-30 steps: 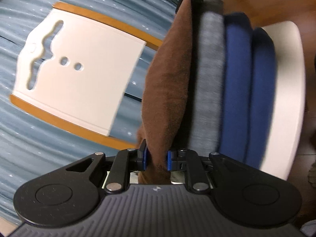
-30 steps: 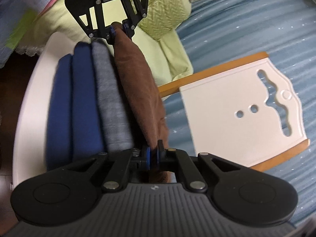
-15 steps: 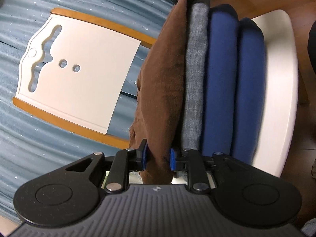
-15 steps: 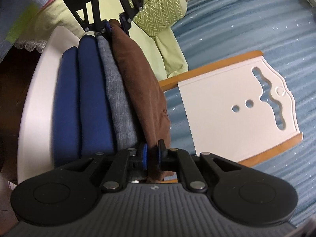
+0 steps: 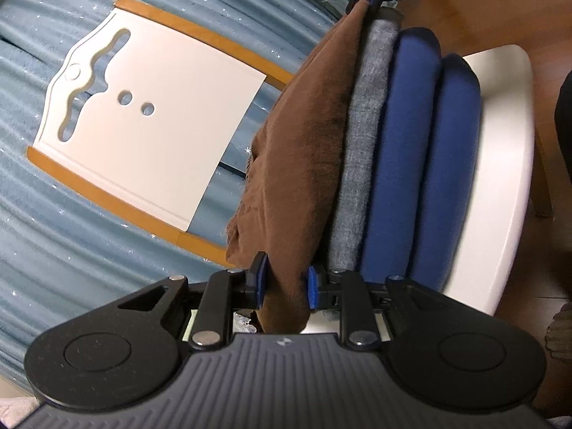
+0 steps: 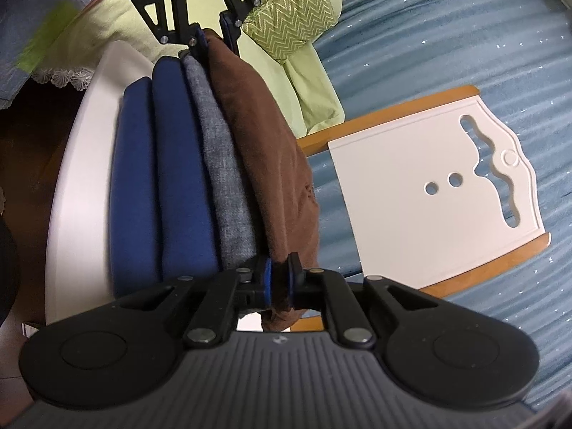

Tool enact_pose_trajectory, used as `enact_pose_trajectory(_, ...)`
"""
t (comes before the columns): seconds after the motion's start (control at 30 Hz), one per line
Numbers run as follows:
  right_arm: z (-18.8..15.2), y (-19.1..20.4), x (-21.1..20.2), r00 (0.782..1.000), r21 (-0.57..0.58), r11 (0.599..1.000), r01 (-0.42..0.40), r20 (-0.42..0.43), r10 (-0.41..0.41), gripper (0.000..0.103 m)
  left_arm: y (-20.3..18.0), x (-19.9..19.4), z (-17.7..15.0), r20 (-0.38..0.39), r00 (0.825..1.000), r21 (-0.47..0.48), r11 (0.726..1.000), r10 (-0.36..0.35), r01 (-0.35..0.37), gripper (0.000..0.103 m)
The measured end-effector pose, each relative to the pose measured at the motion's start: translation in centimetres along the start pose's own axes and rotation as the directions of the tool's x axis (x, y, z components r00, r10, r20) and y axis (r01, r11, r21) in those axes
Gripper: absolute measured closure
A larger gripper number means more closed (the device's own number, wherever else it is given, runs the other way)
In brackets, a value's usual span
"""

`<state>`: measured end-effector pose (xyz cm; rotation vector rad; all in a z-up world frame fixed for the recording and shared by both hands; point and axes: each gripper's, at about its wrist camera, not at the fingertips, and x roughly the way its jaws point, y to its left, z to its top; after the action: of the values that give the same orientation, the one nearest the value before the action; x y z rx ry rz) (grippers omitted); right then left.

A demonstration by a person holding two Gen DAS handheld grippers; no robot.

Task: Fold clothes
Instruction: 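Lower the shorts onto the grey and blue clothes stack with both grippers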

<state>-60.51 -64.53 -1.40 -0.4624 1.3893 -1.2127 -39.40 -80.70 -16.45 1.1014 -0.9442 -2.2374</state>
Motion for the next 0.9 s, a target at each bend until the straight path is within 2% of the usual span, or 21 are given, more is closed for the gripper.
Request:
enact_pose_trajectory(0.13, 0.0, -0.7, -0.9, 1.0, 0.046, 0.999, 0.008, 0.006, -0.009, 0.094, 1.1, -1.7, -0.3, -0.007, 1.0, -0.059, 0.998, -0.004, 0.004, 0.073)
enact_pose_trajectory(0.2, -0.3, -1.2, -1.8, 1.0, 0.105, 0.994, 0.0, 0.012, -0.002, 0.094, 1.8, -2.1, -0.4, -0.014, 1.0, -0.088, 0.996, 0.001, -0.002, 0.073)
enact_pose_trajectory(0.33, -0.4, -2.5, -3.5, 0.998, 0.251, 0.968, -0.011, 0.07, -0.006, 0.094, 3.7, -3.7, -1.0, -0.007, 0.999, -0.222, 0.975, 0.032, -0.033, 0.073)
enact_pose_trajectory(0.5, 0.2, -6.5, -2.5, 0.987, 0.543, 0.838, -0.053, 0.157, -0.04, 0.094, 5.7, -2.5, 0.5, 0.011, 0.998, -0.361, 0.931, 0.056, -0.048, 0.072)
enact_pose_trajectory(0.6, 0.7, -8.4, -0.1, 0.984, 0.665, 0.741, -0.095, 0.176, -0.032, 0.093, 6.4, -0.1, 1.5, 0.027, 0.999, -0.457, 0.889, 0.022, -0.007, 0.072)
enact_pose_trajectory(0.63, 0.8, -8.6, 0.5, 0.984, 0.686, 0.72, -0.105, 0.179, -0.027, 0.093, 6.6, 0.7, 1.7, 0.029, 1.0, -0.484, 0.875, 0.006, 0.009, 0.072)
enact_pose_trajectory(0.67, 0.8, -9.0, 1.6, 0.983, 0.721, 0.682, -0.125, 0.183, -0.013, 0.093, 6.5, 1.4, 1.8, 0.04, 0.999, -0.515, 0.856, -0.025, 0.042, 0.073)
enact_pose_trajectory(0.7, 0.6, -9.1, 2.8, 0.983, 0.752, 0.643, -0.148, 0.183, 0.012, 0.093, 5.9, 1.4, 1.5, 0.043, 0.998, -0.524, 0.85, -0.043, 0.059, 0.083)
enact_pose_trajectory(0.73, 0.4, -9.0, 3.7, 0.982, 0.77, 0.615, -0.171, 0.181, 0.046, 0.093, 5.3, 1.3, 1.2, 0.046, 0.997, -0.53, 0.845, -0.059, 0.075, 0.087)
enact_pose_trajectory(0.8, 0.0, -8.3, 4.5, 0.98, 0.777, 0.599, -0.195, 0.173, 0.096, 0.093, 3.5, 0.8, 0.6, 0.043, 0.997, -0.497, 0.864, -0.065, 0.078, 0.088)
enact_pose_trajectory(0.9, -1.3, -6.5, 4.6, 0.975, 0.784, 0.581, -0.22, 0.164, 0.148, 0.093, 2.9, 0.5, -0.3, 0.049, 0.995, -0.521, 0.848, -0.083, 0.096, 0.089)
